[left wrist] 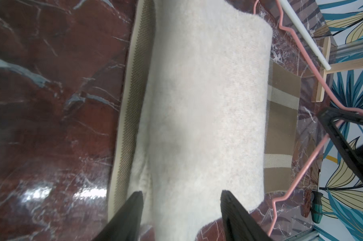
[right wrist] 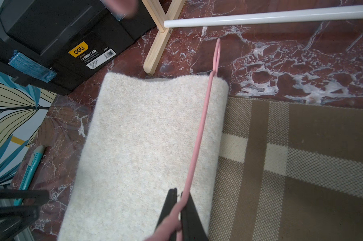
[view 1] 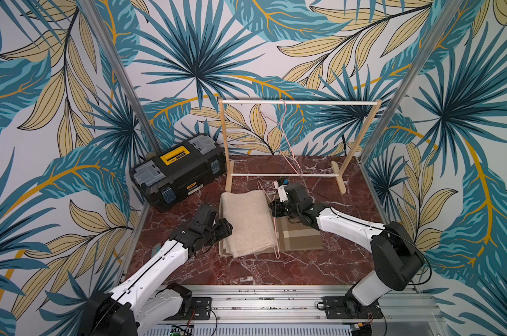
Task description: Hang the scarf on the hanger
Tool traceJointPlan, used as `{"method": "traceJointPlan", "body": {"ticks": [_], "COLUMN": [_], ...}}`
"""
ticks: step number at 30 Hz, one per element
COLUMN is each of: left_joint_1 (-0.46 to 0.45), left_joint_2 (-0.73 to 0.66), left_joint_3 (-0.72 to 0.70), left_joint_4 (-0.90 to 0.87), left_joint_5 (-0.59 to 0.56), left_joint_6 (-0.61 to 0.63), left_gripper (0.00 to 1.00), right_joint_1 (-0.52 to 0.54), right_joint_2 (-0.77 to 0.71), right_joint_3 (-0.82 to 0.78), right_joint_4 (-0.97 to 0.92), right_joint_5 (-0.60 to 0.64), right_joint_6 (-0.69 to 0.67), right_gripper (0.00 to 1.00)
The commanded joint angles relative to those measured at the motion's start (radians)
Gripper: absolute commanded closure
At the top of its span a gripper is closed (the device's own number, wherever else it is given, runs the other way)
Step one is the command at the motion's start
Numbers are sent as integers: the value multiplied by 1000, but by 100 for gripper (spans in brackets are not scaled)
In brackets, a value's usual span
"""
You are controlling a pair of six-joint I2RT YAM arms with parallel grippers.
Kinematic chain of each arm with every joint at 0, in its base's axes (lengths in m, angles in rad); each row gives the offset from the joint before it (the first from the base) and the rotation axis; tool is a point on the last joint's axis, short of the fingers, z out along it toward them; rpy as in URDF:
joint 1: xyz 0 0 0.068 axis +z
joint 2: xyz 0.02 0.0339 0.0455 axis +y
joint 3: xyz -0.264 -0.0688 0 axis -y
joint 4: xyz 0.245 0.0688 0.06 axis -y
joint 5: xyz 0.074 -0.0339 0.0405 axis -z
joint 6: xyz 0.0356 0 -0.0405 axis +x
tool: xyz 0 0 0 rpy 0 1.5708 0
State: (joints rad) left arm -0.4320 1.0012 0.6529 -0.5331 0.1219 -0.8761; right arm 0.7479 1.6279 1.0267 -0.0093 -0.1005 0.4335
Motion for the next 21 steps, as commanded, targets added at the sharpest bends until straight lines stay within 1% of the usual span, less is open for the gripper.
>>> {"method": "traceJointPlan", "body": {"ticks": [1,2,4,7,12,14,15,16,18,21], "left_joint_1": [-56,-94,-145,-188,-202,-202,-202,-202,-202,-200], "left_joint_2": [-58,-59,-46,-22,62,98,112,132,165,201], "left_joint_3": [-60,-95,-121,-136,-122,-115,-109,-102,-91,-97], "left_joint_4": [-67,-32,11,76,171,219,241,272,287,278], "left_joint_5": [-40,-43,-50,-61,-78,-87,-87,-83,-67,-32], "left_joint_6": [-95,-132,-167,-187,-169,-164,-161,-154,-139,-113], "left_gripper": [37,37,37,38,37,38,41,48,66,90], "right_joint_1": [-4,-4,-4,-4,-4,-4,-4,-4,-4,-4], "right_joint_2": [37,44,51,53,49,46,45,43,39,26], "right_joint_3": [4,7,13,18,17,18,18,16,15,15], "right_joint_4": [-52,-51,-52,-53,-57,-59,-61,-63,-71,-77], "right_joint_5": [41,39,38,38,42,44,45,45,51,65], "right_joint_6": [-22,-24,-24,-24,-21,-20,-19,-20,-21,-22], "right_gripper": [100,100,100,100,100,100,100,100,100,100]}}
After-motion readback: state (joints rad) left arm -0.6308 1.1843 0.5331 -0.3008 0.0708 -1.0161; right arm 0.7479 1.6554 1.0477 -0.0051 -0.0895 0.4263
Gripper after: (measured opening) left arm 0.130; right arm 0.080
